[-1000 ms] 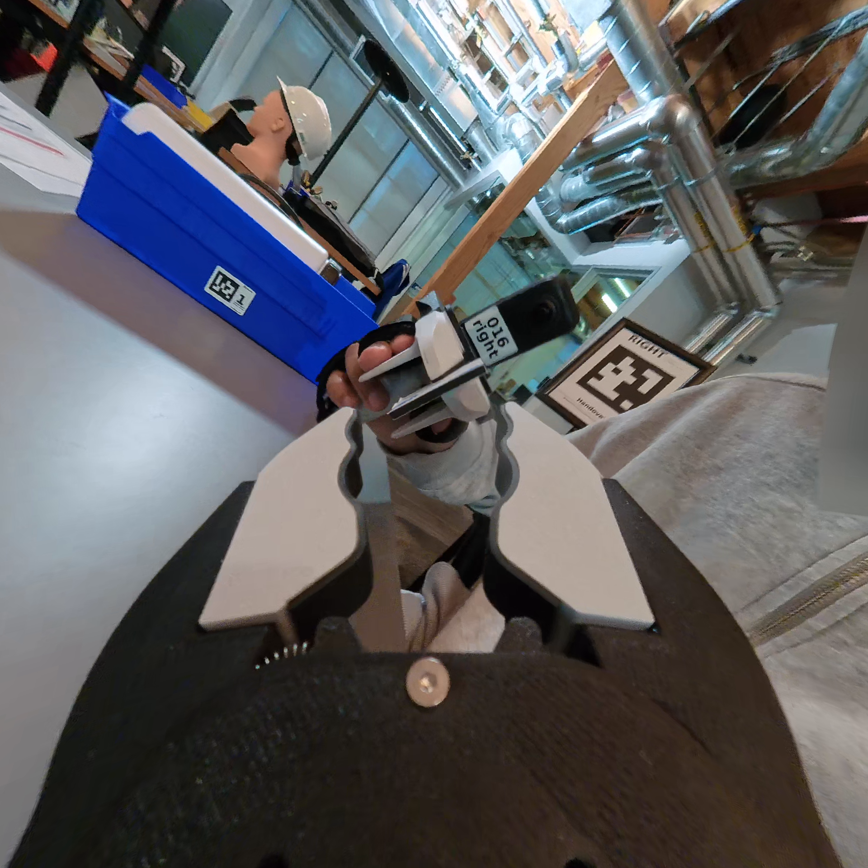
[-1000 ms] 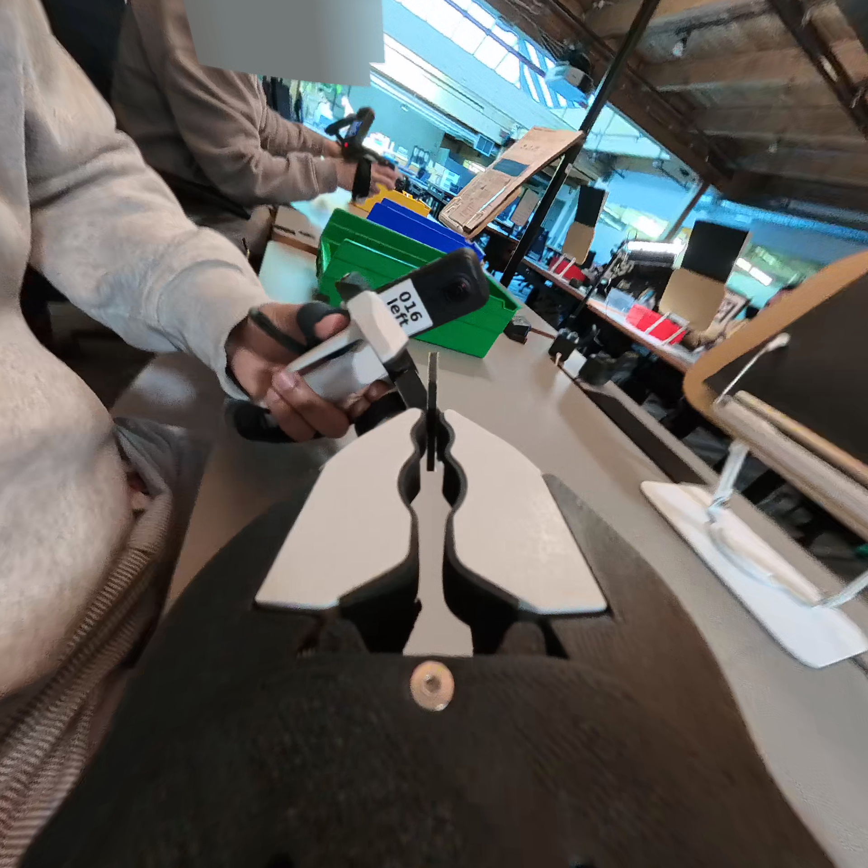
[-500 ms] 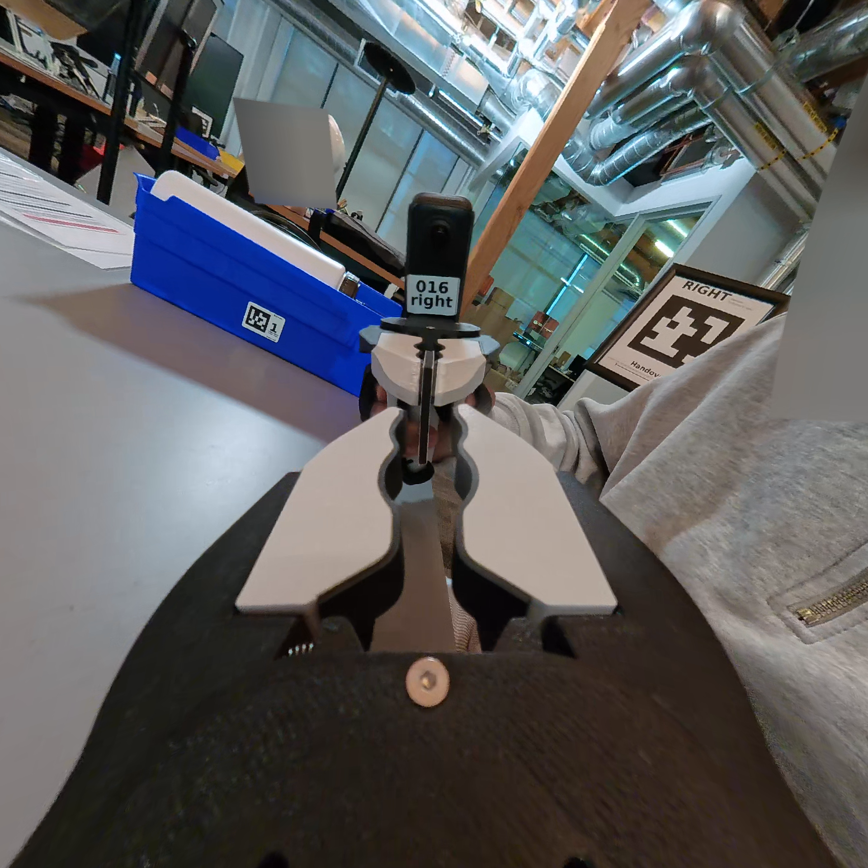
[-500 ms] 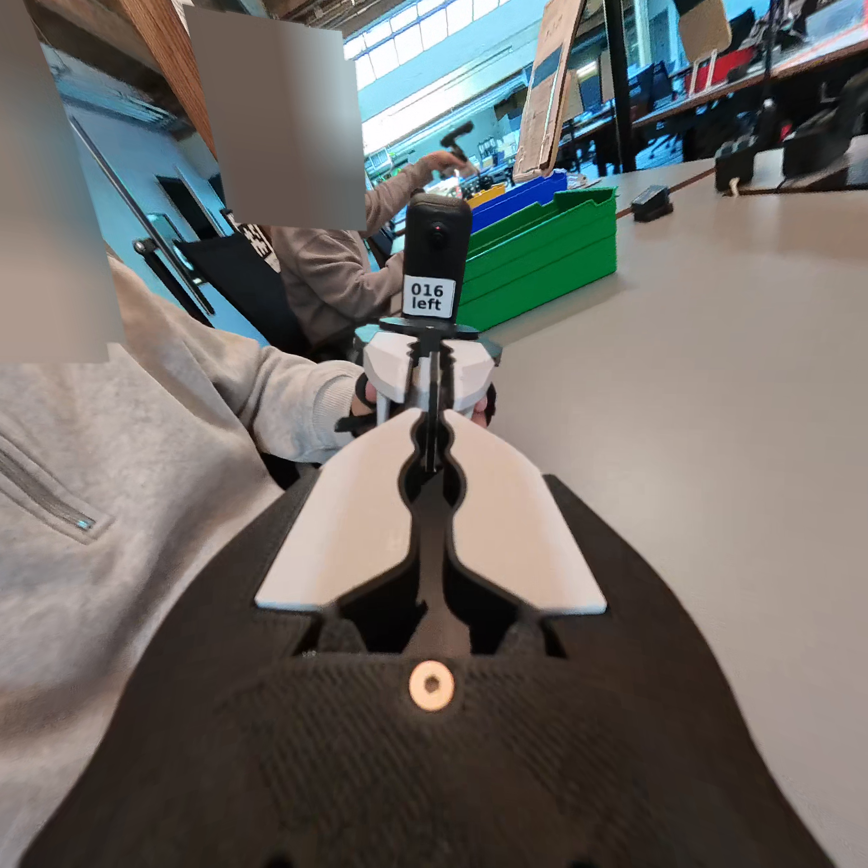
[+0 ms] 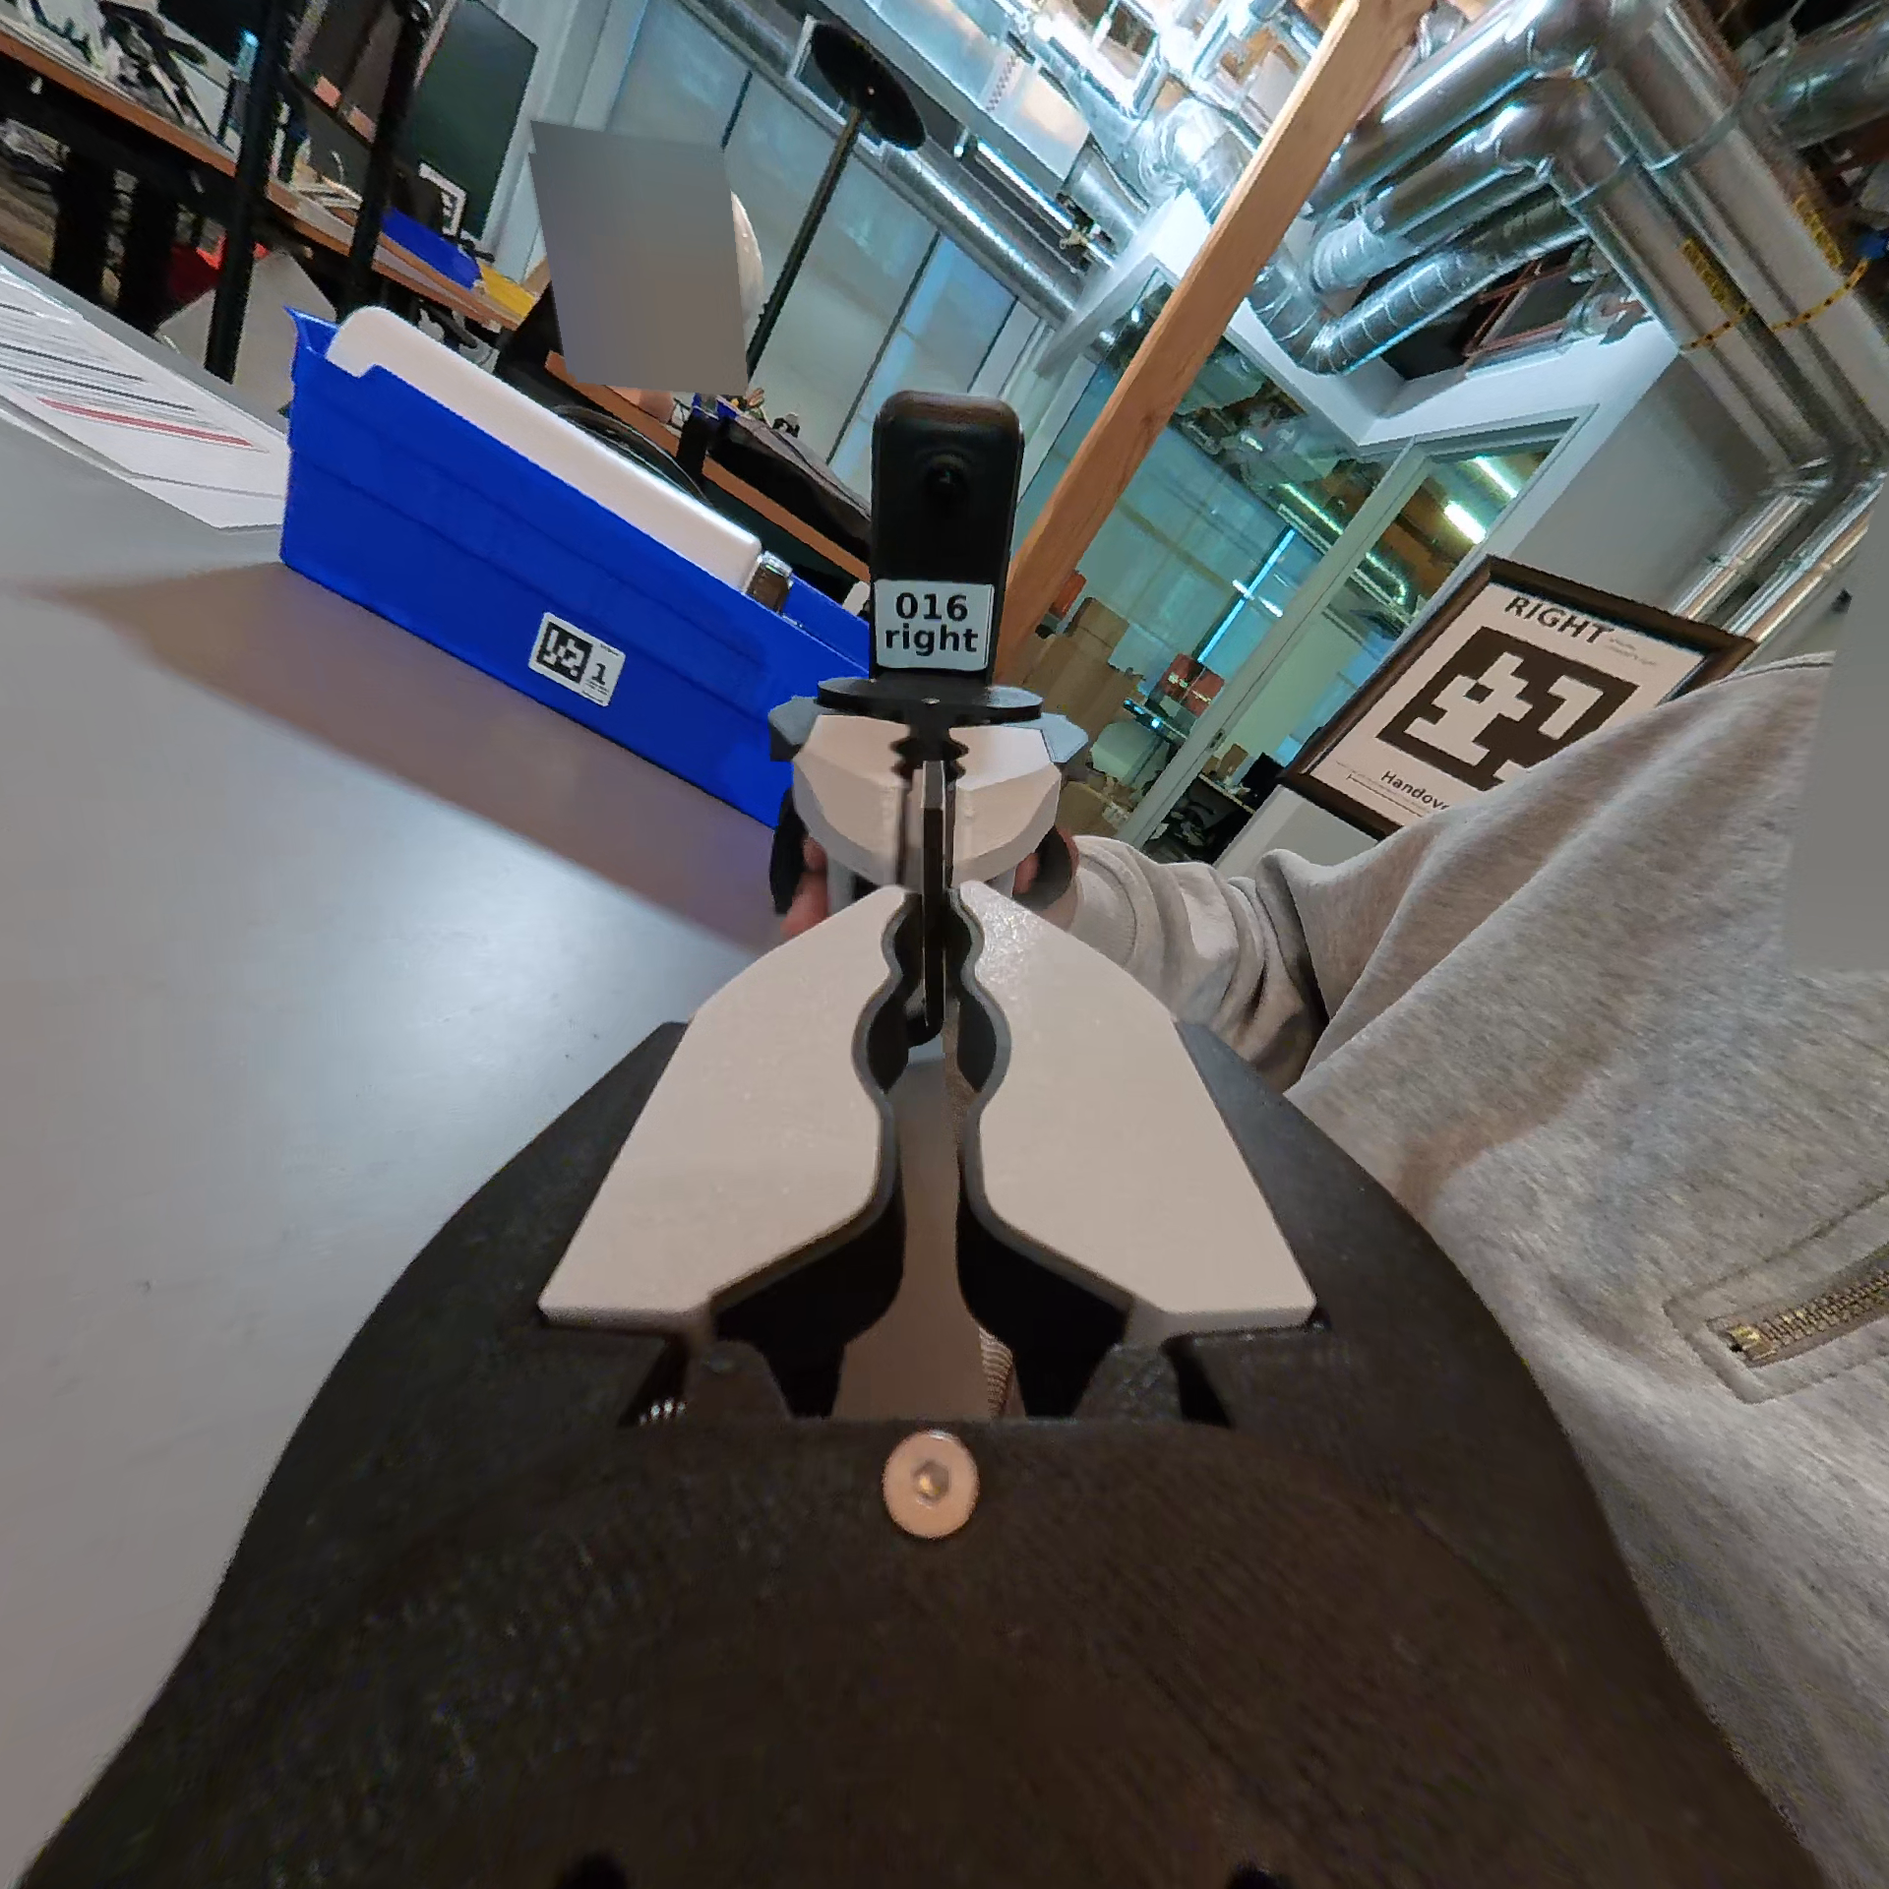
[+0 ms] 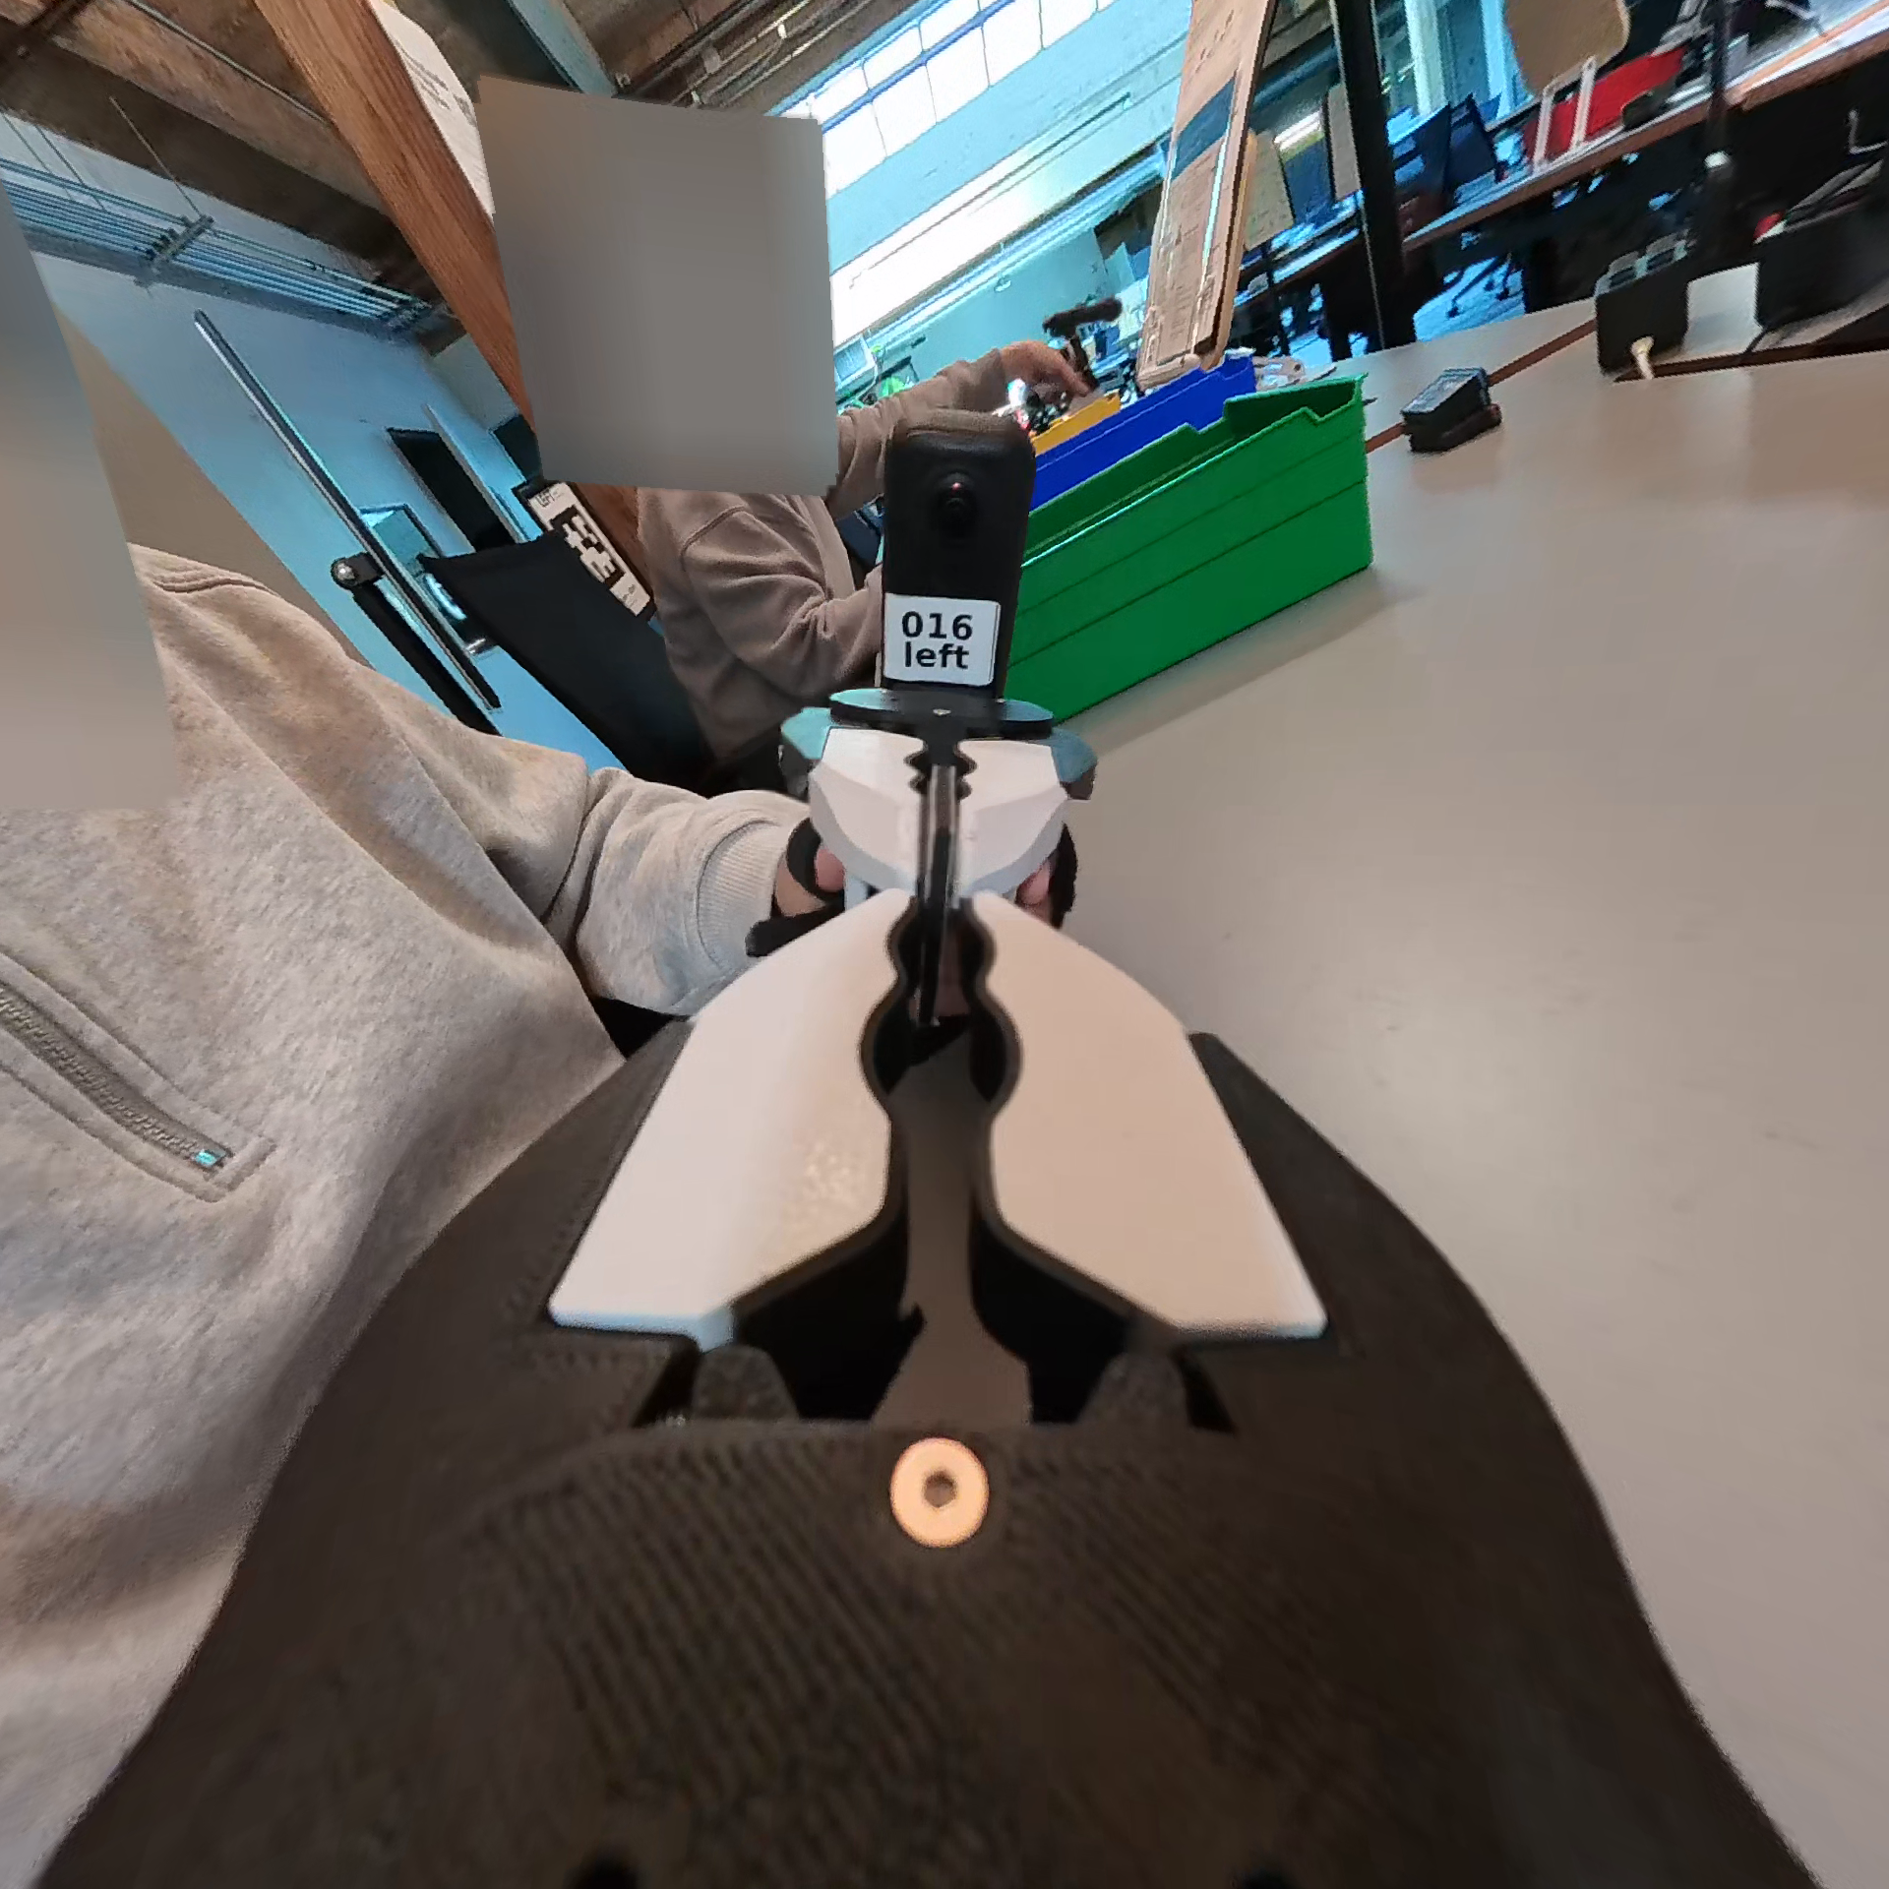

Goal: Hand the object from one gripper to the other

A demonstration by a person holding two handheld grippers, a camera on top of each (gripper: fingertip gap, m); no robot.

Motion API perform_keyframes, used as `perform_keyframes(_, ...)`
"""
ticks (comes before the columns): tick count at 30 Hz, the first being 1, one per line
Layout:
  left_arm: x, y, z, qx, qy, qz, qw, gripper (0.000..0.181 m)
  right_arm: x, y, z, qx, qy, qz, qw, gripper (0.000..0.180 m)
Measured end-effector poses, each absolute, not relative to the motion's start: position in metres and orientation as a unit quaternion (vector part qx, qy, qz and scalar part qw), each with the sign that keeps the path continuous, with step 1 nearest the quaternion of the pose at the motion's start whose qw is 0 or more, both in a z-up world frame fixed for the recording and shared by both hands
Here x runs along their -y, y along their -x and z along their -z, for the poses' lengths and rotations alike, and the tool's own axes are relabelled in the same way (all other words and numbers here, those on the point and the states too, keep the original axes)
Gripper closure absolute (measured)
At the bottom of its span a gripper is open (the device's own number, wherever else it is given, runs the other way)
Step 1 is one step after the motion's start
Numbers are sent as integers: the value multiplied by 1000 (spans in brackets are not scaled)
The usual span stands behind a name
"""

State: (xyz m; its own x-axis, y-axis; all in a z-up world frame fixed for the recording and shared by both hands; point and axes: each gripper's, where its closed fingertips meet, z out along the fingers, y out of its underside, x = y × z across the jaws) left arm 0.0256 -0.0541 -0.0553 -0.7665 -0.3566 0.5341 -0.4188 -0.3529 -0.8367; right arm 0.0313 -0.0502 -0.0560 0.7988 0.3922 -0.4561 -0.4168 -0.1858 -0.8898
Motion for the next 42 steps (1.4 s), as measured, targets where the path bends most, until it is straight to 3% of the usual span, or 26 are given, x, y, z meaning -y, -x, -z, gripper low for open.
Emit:
perform_keyframes(3,45,-30,51,538,-357,-763,29,177,49,-37,58,-23,701,-314,640,159)
perform_keyframes(12,31,-38,52,502,-388,-772,36,177,43,-33,72,-44,718,-338,607,154)
perform_keyframes(24,43,-34,55,529,-374,-761,26,177,42,-29,66,-60,699,-364,613,176)
perform_keyframes(29,43,-34,55,524,-375,-765,31,177,43,-29,66,-61,700,-365,611,176)
perform_keyframes(34,41,-37,55,511,-383,-768,37,158,43,-29,67,-62,702,-366,607,176)
perform_keyframes(42,40,-37,53,509,-382,-771,32,156,41,-24,73,-55,715,-367,593,176)
